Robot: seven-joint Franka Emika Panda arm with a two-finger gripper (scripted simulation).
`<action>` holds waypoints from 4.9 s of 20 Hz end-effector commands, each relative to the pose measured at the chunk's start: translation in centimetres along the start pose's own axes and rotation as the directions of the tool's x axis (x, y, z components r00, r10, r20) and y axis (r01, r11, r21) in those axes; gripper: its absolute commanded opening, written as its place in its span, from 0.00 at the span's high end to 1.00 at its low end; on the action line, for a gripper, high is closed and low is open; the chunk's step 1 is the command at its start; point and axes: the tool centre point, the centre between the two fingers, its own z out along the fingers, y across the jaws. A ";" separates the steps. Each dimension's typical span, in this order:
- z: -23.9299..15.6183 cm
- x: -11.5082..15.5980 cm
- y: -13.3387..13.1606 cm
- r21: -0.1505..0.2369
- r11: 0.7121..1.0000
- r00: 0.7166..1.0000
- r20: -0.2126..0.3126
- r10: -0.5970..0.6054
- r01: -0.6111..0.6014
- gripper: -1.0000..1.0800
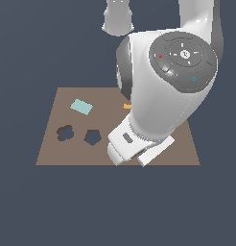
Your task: Insert a designated object into the corresponding slot on a board.
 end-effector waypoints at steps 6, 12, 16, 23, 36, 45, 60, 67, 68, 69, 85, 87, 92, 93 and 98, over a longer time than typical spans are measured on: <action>0.6 0.0 0.0 0.000 1.000 1.000 0.000 -0.001 0.001 1.00; 0.6 0.0 0.0 0.000 1.000 1.000 0.000 -0.001 0.001 1.00; 0.1 0.0 0.0 0.000 1.000 1.000 0.000 -0.001 0.001 1.00; 0.3 -0.3 0.0 0.000 1.000 1.000 0.001 -0.017 0.017 1.00; 0.2 -3.9 0.6 0.000 0.980 0.980 0.001 -0.199 0.199 1.00; 0.0 -8.2 2.3 -0.001 0.906 0.906 0.001 -0.422 0.422 1.00; -0.2 -14.8 8.5 -0.001 0.629 0.629 0.002 -0.777 0.777 1.00; -0.3 -16.6 11.9 -0.001 0.474 0.474 0.003 -0.881 0.881 1.00; -0.4 -16.7 12.4 -0.001 0.454 0.454 0.003 -0.891 0.891 1.00; -0.4 -16.9 12.8 -0.001 0.435 0.435 0.003 -0.901 0.901 1.00; -0.5 -17.6 17.0 0.000 0.242 0.242 0.003 -0.970 0.970 1.00; -0.5 -17.5 17.1 0.000 0.235 0.235 0.003 -0.972 0.972 1.00; -0.4 -17.6 17.1 0.000 0.235 0.235 0.003 -0.972 0.972 1.00; -0.3 -17.5 17.1 0.000 0.234 0.234 0.003 -0.972 0.972 1.00; 0.5 -17.5 17.1 0.000 0.232 0.232 0.003 -0.973 0.973 1.00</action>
